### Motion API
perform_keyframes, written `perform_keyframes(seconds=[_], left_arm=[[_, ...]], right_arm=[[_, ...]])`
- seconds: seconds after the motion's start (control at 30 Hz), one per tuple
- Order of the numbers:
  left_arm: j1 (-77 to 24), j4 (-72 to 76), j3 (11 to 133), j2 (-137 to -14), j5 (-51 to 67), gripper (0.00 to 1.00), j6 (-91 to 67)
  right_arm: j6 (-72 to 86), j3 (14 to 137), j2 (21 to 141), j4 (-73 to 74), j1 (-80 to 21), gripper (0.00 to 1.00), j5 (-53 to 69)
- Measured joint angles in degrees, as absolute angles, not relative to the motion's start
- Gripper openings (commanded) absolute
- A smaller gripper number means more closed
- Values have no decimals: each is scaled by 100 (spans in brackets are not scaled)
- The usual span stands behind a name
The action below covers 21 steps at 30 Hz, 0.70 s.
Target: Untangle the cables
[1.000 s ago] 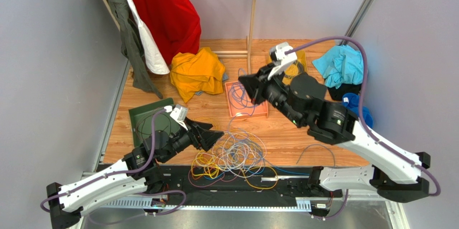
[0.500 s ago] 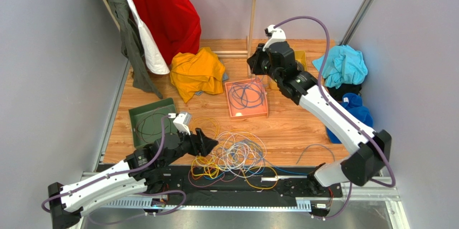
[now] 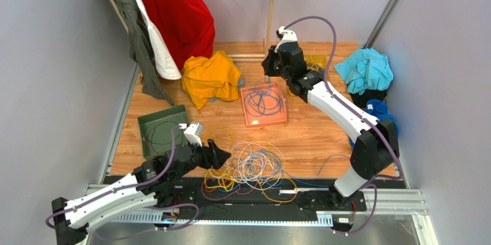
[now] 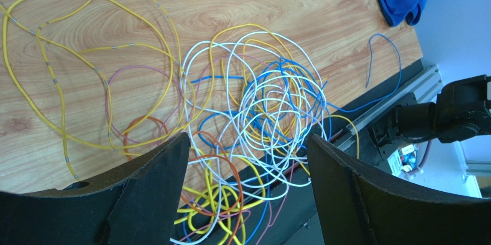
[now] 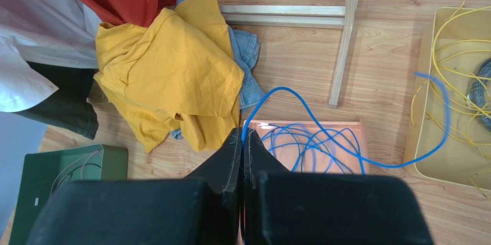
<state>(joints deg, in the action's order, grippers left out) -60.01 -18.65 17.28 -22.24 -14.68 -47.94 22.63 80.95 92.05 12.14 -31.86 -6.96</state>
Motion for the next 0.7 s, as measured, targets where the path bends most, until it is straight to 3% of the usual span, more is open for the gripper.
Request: perform_keyframes(seconds=[0.7], left_arm=[[-6001,-1857,1564,-2296,-1463,83,-4856]], right_arm=[[2279,7048,9378,548,-3183,0,-585]])
